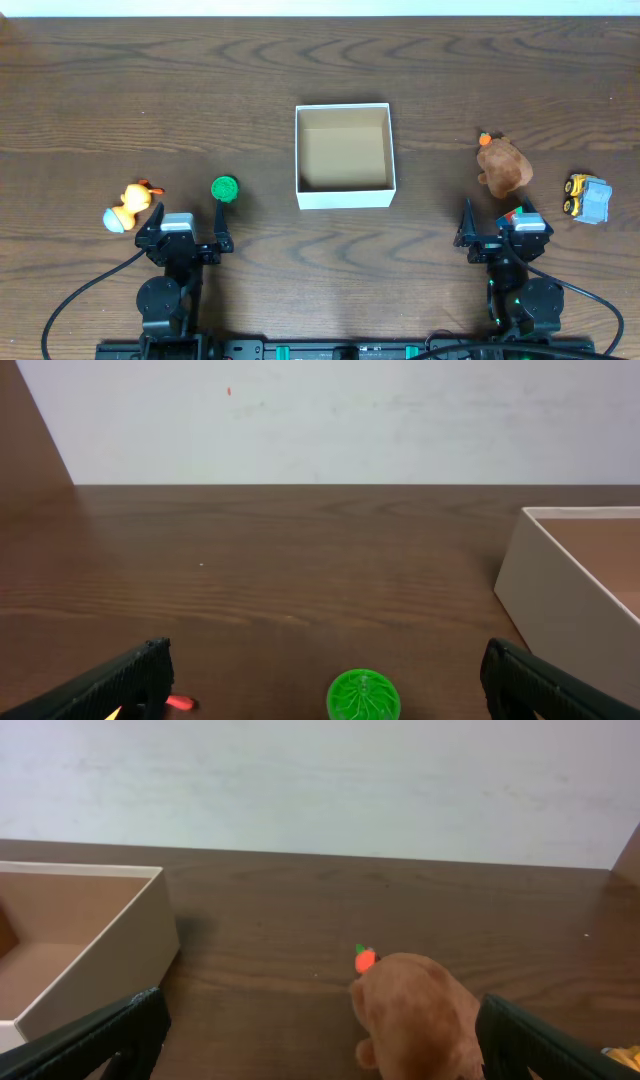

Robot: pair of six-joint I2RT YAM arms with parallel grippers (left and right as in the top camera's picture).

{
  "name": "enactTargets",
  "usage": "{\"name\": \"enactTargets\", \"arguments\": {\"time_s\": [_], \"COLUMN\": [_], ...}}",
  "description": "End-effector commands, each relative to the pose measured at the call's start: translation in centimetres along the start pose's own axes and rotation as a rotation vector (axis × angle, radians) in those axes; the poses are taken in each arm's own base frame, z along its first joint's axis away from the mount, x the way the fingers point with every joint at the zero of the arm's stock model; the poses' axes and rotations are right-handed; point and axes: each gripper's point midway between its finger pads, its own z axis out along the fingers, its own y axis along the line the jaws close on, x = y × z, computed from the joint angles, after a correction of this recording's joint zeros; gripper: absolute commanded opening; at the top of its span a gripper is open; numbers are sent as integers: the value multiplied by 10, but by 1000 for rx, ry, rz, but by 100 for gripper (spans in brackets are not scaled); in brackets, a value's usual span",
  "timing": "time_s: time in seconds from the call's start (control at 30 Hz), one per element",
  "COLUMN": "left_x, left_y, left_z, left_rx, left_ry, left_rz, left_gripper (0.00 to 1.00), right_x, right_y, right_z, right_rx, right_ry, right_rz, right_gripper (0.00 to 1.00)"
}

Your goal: Pack container

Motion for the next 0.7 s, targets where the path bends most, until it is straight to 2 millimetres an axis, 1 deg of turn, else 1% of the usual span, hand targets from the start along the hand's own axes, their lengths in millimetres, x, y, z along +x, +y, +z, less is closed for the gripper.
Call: {"name": "enactTargets", "arguments": {"time_s": [0.0, 0.4, 0.53, 0.6, 0.63, 0.67], "left_x": [17, 17, 17, 14, 11, 8], "left_y": [0, 0, 0, 0, 0, 0], "left_z": [1, 1, 1, 1, 1, 1], "left_rx": [0, 0, 1, 1, 1, 0], "left_ry": [55, 54, 54, 41, 31, 24], "left_rz": [-8, -8, -9, -9, -28, -88], "left_gripper": [98, 98, 98, 98, 98, 98], "right_x": [0, 1, 3, 7, 9, 10], "right_y": [-1, 2, 2, 2, 3, 4], "right_z": [0, 0, 0, 1, 2, 2], "right_rx": [4, -13, -12, -11, -16, -19], "right_ry": [0, 3, 12, 28, 40, 53], "right_rz": [-17, -8, 86, 185, 212, 215], "right_gripper": [99, 99, 99, 99, 99, 99]}}
